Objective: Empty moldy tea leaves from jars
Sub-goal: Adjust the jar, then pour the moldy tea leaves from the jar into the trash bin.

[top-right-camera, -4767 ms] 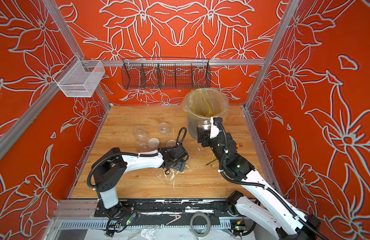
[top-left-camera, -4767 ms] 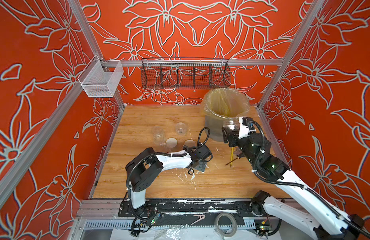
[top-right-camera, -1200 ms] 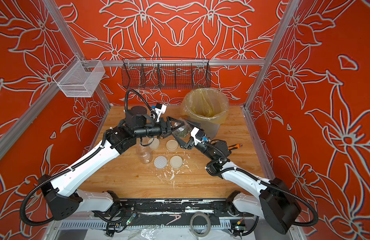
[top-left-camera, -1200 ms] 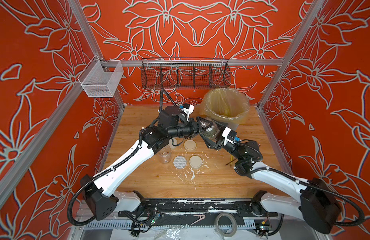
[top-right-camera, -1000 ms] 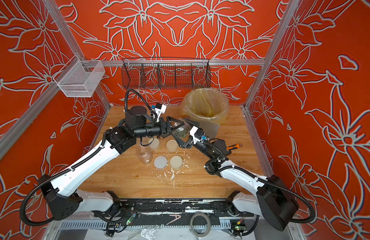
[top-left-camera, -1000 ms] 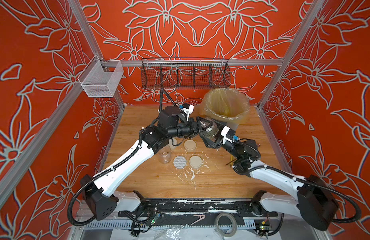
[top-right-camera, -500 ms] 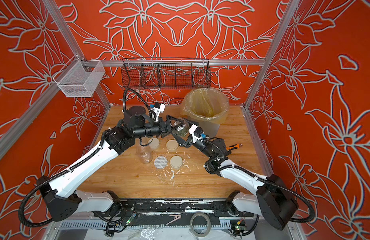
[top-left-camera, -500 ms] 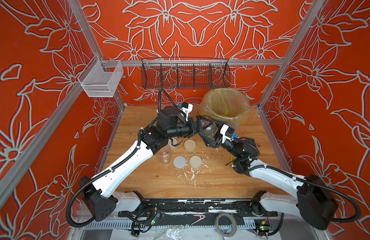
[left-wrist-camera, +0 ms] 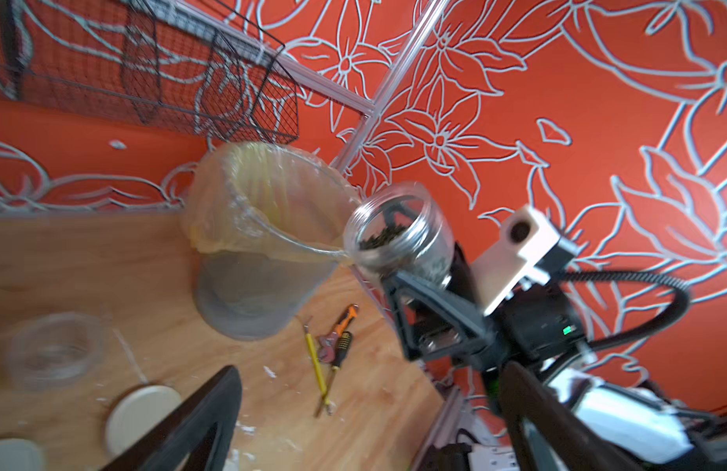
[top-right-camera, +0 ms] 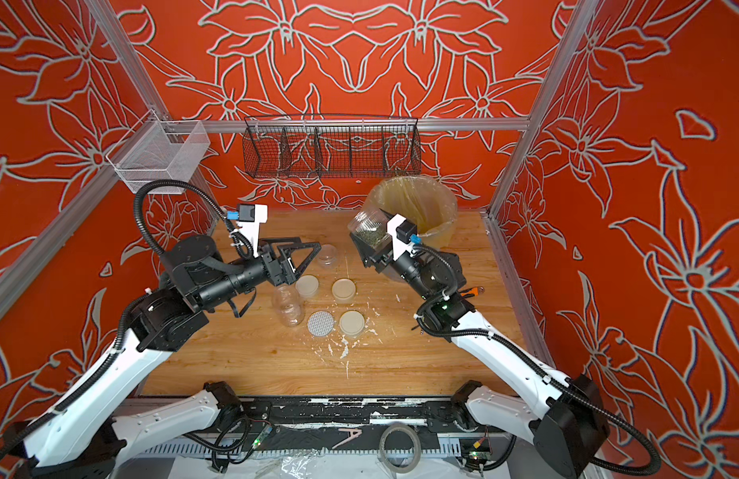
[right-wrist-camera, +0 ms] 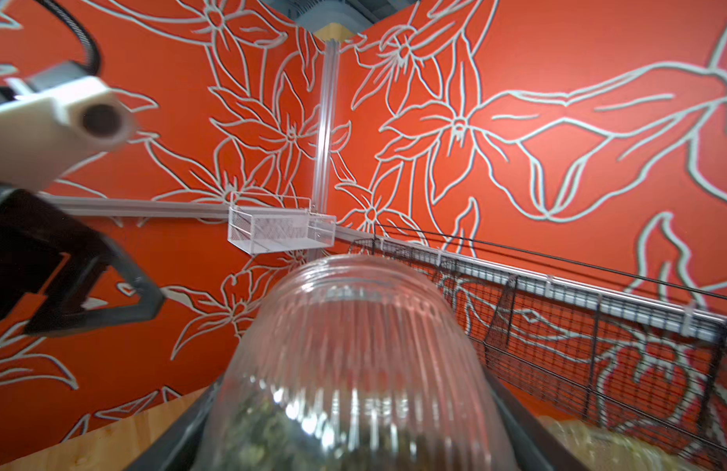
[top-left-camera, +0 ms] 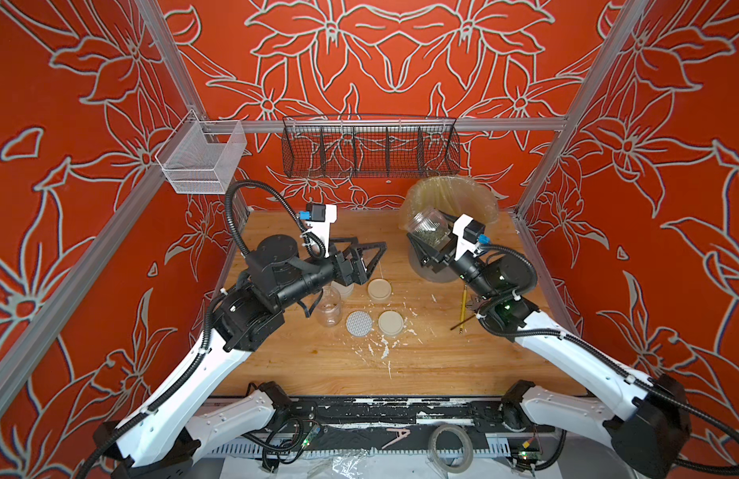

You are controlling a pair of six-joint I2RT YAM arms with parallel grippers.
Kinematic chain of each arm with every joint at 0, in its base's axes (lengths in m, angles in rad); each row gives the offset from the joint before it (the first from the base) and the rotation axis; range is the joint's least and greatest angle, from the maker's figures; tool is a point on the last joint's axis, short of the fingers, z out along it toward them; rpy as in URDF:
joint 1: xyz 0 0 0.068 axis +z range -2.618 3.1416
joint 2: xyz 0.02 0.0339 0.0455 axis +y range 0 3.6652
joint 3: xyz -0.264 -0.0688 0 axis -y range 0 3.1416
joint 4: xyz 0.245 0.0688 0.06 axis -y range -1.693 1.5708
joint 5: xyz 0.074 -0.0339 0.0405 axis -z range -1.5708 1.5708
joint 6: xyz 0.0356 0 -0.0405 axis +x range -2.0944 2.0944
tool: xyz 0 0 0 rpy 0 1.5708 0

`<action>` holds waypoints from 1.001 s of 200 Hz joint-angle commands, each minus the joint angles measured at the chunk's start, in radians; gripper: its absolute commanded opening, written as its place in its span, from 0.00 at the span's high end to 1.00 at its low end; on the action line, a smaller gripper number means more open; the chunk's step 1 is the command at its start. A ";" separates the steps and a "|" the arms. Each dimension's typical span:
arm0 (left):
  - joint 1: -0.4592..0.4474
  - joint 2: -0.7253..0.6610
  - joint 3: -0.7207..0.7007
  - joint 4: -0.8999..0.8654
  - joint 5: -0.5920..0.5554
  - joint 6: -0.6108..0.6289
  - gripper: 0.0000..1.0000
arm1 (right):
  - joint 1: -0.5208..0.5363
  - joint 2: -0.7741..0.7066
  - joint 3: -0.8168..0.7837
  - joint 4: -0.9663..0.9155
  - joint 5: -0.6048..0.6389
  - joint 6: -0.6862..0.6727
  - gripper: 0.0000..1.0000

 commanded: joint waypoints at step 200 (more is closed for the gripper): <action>0.007 -0.038 -0.095 -0.120 0.037 0.299 0.03 | -0.376 0.487 0.746 -0.942 0.073 0.399 0.76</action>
